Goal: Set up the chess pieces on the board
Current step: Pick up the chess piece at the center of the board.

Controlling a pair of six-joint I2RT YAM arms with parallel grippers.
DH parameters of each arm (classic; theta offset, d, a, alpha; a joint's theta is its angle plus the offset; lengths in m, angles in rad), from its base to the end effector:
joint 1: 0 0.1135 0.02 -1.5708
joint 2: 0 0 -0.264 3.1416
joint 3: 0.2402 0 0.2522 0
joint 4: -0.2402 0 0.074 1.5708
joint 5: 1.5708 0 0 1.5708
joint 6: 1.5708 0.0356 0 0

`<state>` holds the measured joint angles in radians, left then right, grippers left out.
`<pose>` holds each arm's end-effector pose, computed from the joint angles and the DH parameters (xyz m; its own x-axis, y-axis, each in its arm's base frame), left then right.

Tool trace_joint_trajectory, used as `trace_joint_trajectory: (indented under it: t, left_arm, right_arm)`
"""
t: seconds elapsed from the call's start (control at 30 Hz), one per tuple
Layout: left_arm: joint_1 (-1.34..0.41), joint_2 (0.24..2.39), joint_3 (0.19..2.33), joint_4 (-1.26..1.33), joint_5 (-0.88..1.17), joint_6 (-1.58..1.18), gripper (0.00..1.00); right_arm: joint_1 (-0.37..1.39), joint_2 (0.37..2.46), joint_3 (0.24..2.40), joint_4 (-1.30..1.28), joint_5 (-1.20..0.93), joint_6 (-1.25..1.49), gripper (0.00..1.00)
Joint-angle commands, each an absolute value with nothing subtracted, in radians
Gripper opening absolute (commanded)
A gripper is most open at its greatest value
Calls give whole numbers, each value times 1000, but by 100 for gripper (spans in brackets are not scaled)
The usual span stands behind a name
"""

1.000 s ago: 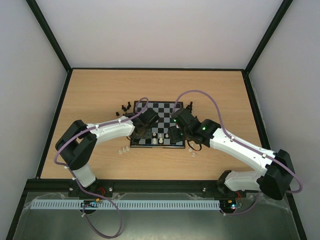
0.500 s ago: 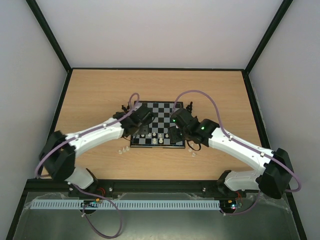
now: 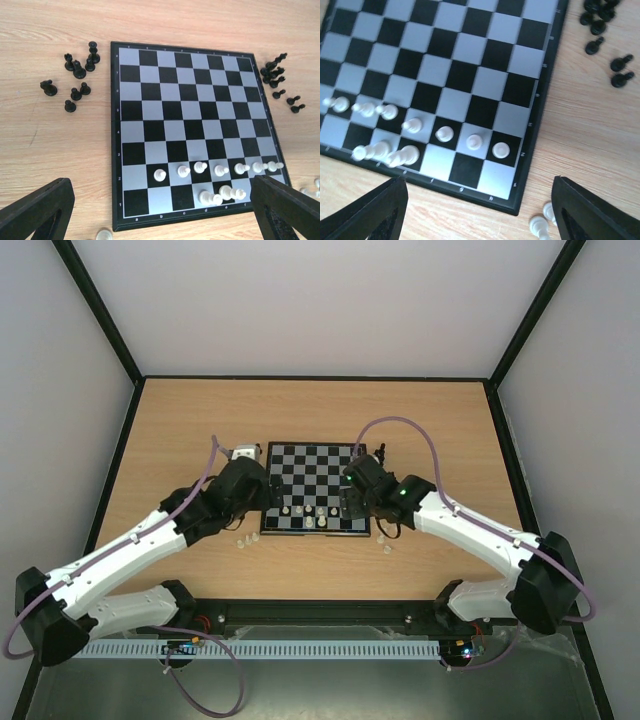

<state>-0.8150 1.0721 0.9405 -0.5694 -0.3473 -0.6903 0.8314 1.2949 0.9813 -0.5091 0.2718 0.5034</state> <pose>0.1642 -0.1566 0.3034 -0.6632 -0.1693 -0.7290 0.1084 0.9421 -0.3173 0.1912 0.1955 0.2696 -0.7166 -0.0962 -0.6908 -0.2774 0.9480 0.1558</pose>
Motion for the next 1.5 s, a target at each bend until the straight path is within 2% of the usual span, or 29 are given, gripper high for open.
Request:
trace_joint_trajectory:
  t: [0.0, 0.27, 0.47, 0.53, 0.83, 1.03, 1.17, 1.47]
  left_arm:
    - [-801, 1039, 888, -528, -326, -645, 99]
    - [-732, 999, 803, -460, -198, -578, 100]
    - [-709, 979, 765, -426, -131, -547, 100]
    - [-709, 978, 760, -415, -109, -548, 100]
    - [-709, 974, 749, -399, -81, -543, 100]
    - [-709, 977, 744, -398, -86, -544, 100]
    - [-709, 978, 745, -402, -95, -547, 100]
    - [-709, 983, 745, -408, -115, -550, 99]
  right_arm:
    - [752, 1282, 919, -526, 292, 587, 77]
    - [622, 1300, 804, -516, 294, 702, 60]
    - [606, 1252, 721, -520, 323, 783, 53]
    - [606, 1241, 701, -522, 331, 803, 47]
    - [588, 1179, 649, -518, 342, 827, 40]
    - [574, 1180, 647, -504, 329, 808, 39]
    - [560, 1191, 646, -492, 312, 791, 33]
    - [551, 1224, 627, -453, 275, 776, 28]
